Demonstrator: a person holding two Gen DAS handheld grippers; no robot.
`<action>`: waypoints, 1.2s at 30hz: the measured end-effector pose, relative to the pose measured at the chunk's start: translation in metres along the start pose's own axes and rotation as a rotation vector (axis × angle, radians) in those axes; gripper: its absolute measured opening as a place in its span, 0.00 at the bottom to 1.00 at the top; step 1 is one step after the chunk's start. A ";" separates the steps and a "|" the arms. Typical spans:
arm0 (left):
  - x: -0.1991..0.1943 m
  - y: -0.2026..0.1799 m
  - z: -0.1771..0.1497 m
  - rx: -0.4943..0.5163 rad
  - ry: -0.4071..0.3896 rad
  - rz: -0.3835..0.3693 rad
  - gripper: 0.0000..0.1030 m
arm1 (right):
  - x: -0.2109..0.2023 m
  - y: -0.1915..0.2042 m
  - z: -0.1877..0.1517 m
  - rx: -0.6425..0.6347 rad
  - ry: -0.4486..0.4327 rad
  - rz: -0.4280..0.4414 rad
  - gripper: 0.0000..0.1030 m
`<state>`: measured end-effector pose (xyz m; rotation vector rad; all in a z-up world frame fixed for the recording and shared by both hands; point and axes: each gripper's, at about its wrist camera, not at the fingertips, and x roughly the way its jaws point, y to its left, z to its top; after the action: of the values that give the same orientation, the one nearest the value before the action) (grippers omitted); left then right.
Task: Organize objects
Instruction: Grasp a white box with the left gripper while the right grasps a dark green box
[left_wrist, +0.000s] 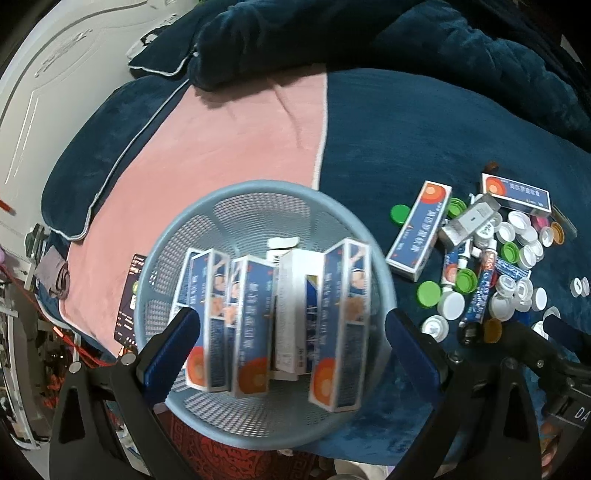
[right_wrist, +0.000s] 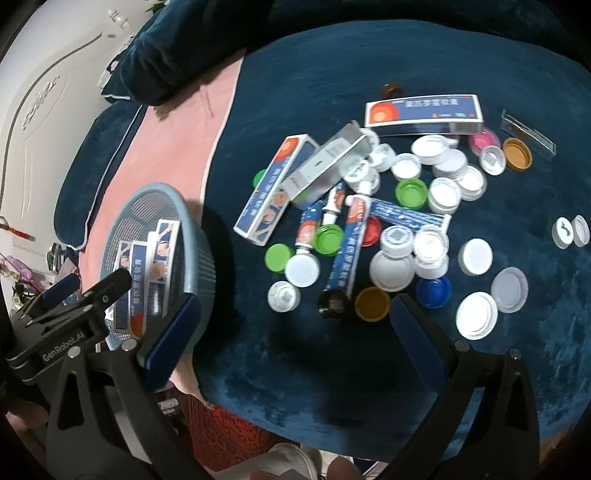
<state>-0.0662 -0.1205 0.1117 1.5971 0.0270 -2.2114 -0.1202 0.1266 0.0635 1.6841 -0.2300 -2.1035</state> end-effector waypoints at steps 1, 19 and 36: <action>0.000 -0.005 0.001 0.008 -0.002 -0.002 0.98 | -0.001 -0.005 0.001 0.007 -0.002 -0.001 1.00; 0.014 -0.096 0.015 0.159 0.007 -0.024 0.98 | -0.021 -0.094 0.020 0.156 -0.038 -0.018 1.00; 0.049 -0.163 0.044 0.257 -0.023 -0.083 0.98 | -0.032 -0.130 0.063 0.037 -0.038 -0.082 1.00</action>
<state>-0.1739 0.0020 0.0460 1.7298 -0.2091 -2.3758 -0.2047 0.2479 0.0570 1.7024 -0.2159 -2.2059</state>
